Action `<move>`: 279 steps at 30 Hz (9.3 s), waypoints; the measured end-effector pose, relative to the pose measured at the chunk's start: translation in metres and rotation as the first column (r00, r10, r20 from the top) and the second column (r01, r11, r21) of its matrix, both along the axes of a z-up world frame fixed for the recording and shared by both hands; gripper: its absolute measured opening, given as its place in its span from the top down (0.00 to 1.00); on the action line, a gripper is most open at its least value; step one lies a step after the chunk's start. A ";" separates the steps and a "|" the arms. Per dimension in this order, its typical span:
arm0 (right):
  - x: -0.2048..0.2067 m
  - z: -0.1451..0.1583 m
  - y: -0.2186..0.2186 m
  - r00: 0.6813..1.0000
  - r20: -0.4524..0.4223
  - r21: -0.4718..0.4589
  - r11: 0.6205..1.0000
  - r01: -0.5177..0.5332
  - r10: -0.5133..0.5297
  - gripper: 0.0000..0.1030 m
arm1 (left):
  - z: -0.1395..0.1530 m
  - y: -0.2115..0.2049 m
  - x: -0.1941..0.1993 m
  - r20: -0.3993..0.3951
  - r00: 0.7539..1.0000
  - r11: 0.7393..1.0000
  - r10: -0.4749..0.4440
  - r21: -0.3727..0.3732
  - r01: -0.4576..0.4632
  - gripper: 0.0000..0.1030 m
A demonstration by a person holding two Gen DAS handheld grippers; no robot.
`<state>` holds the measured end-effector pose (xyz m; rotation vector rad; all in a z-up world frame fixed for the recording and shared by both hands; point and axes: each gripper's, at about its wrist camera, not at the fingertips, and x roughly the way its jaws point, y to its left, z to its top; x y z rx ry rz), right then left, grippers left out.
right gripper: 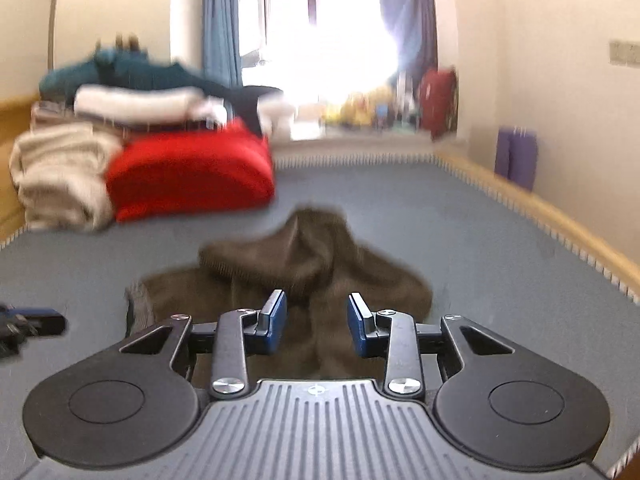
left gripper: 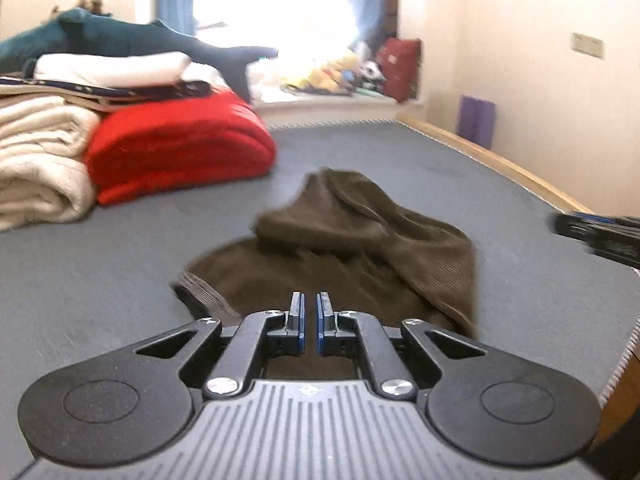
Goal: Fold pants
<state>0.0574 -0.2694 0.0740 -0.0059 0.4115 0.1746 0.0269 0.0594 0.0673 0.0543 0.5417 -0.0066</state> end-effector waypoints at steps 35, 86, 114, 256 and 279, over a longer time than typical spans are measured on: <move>0.168 -0.133 -0.016 0.841 -0.540 -0.148 0.987 -0.067 -0.024 0.93 | -0.151 0.102 0.120 -0.502 0.864 0.968 0.041 -0.194 -0.159 0.77; 0.213 -0.159 0.128 0.882 -0.431 -0.249 0.915 -0.317 0.189 0.53 | -0.099 0.105 0.071 -0.397 0.858 0.941 0.326 0.047 -0.336 0.47; 0.095 -0.114 -0.209 0.577 -0.581 -0.319 0.813 0.488 -0.574 0.98 | -0.083 0.109 0.049 -0.418 0.848 0.935 0.326 0.012 -0.354 0.43; 0.307 -0.192 0.059 0.899 -0.438 0.273 0.956 0.105 0.026 0.61 | -0.148 0.057 0.152 -0.500 0.830 0.956 0.248 -0.013 -0.293 0.69; 0.182 -0.076 0.144 0.737 -0.232 0.082 0.767 -0.636 0.635 0.93 | -0.120 0.094 0.157 -0.481 0.833 0.917 0.273 -0.130 -0.376 0.68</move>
